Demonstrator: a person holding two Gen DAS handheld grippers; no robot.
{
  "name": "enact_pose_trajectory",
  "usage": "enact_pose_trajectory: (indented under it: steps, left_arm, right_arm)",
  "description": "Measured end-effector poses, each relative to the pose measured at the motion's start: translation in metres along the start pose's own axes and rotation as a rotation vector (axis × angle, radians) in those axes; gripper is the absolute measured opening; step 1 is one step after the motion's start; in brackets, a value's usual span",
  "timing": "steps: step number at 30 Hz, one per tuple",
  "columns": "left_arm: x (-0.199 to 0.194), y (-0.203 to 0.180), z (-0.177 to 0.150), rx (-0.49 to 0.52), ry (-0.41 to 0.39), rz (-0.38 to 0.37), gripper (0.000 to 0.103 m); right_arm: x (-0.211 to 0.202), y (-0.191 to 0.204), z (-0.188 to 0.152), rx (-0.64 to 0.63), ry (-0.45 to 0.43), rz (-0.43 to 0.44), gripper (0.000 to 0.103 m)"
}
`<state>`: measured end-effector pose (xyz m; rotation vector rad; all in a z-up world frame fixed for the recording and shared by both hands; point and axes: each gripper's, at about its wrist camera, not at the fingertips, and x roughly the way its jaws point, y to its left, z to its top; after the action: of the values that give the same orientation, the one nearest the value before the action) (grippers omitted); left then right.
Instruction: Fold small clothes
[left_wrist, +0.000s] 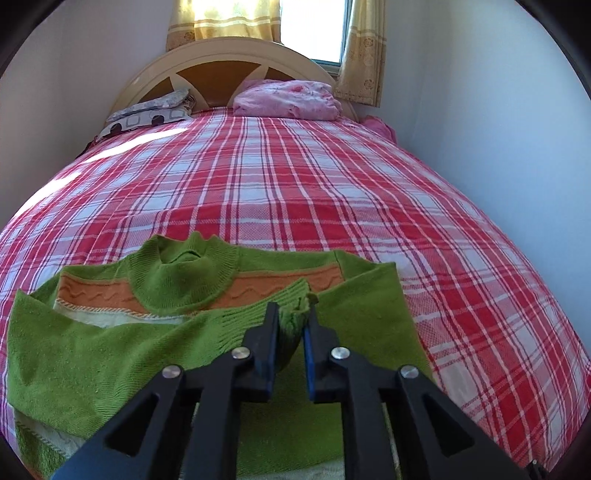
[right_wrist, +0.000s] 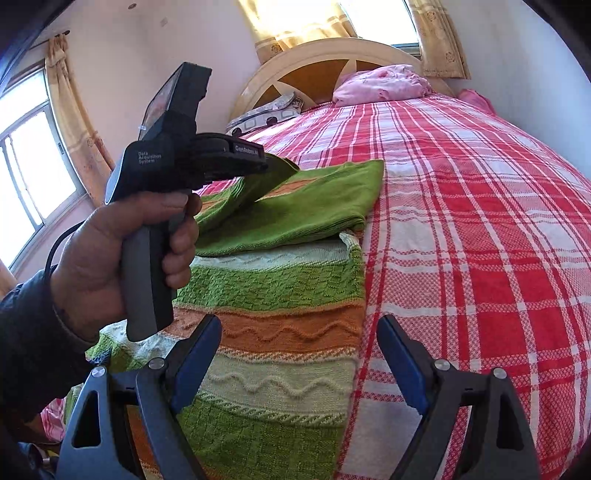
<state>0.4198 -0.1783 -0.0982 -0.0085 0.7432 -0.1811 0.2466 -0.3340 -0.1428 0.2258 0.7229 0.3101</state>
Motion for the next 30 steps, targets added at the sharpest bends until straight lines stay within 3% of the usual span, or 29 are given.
enact_pose_trajectory:
  steps: [4, 6, 9, 13, 16, 18, 20, 21, 26, 30]
  left_arm:
    - [-0.026, 0.015, -0.011, 0.05, -0.044, 0.018, 0.06]
    - [-0.047, 0.032, -0.019, 0.083, -0.09, 0.035, 0.066]
    - [-0.077, 0.077, -0.038, 0.124, -0.147, 0.183, 0.084]
    - [-0.089, 0.151, -0.065, 0.109, -0.104, 0.398, 0.084]
    - [-0.091, 0.201, -0.084, 0.038, -0.037, 0.453, 0.085]
    - [-0.09, 0.224, -0.093, -0.018, -0.017, 0.462, 0.085]
    - [-0.082, 0.242, -0.097, -0.077, 0.011, 0.487, 0.085]
    - [-0.079, 0.249, -0.098, -0.107, 0.014, 0.487, 0.085]
    - [-0.076, 0.271, -0.111, -0.233, 0.04, 0.435, 0.085]
    - [-0.08, 0.281, -0.117, -0.298, 0.031, 0.412, 0.089]
  right_arm:
    - [0.001, -0.003, 0.0, 0.014, 0.002, 0.019, 0.087]
    - [0.0, -0.005, 0.001, 0.023, -0.001, 0.03, 0.087]
    - [0.0, -0.006, 0.001, 0.026, -0.004, 0.041, 0.087]
    - [-0.006, 0.001, 0.006, -0.009, -0.014, 0.043, 0.087]
    - [-0.012, 0.013, 0.025, -0.035, -0.031, 0.054, 0.081]
    - [-0.005, 0.024, 0.046, -0.037, 0.002, 0.073, 0.079]
    - [0.012, 0.031, 0.067, -0.031, 0.04, 0.084, 0.063]
    - [0.022, 0.033, 0.076, -0.023, 0.052, 0.093, 0.06]
    - [0.094, 0.028, 0.119, 0.038, 0.121, 0.024, 0.056]
    - [0.15, 0.012, 0.123, 0.148, 0.223, 0.001, 0.054]
